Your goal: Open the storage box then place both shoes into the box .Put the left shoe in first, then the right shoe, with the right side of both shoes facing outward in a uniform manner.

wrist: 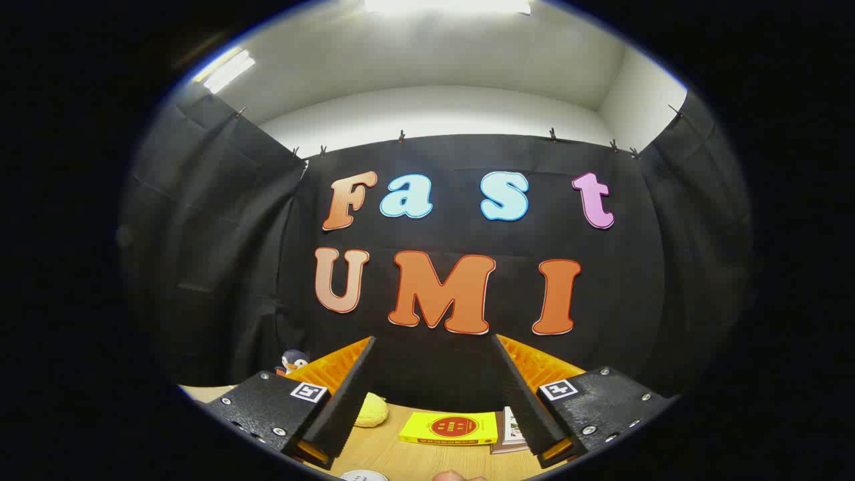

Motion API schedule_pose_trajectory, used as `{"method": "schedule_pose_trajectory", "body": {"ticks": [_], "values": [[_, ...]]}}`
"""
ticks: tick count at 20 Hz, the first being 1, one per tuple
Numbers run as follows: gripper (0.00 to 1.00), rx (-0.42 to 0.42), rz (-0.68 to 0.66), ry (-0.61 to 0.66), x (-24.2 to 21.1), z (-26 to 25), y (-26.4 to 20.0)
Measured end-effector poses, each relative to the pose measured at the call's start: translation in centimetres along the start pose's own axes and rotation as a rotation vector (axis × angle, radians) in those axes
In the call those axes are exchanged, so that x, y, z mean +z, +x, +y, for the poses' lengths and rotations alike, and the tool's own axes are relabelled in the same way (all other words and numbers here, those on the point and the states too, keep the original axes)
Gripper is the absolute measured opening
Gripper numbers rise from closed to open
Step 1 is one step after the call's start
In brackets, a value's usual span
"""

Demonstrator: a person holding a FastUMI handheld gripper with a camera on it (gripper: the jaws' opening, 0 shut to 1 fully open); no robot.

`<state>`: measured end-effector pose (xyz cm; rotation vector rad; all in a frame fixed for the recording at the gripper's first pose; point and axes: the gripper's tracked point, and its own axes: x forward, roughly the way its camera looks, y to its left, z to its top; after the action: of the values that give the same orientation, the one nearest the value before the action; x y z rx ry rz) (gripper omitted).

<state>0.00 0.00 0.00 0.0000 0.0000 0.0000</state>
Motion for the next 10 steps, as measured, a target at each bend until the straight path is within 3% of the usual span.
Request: {"method": "schedule_pose_trajectory", "body": {"ticks": [10], "values": [[0.99, 0.011, -0.011, 0.014, 0.11, 0.77, 0.72]]}}
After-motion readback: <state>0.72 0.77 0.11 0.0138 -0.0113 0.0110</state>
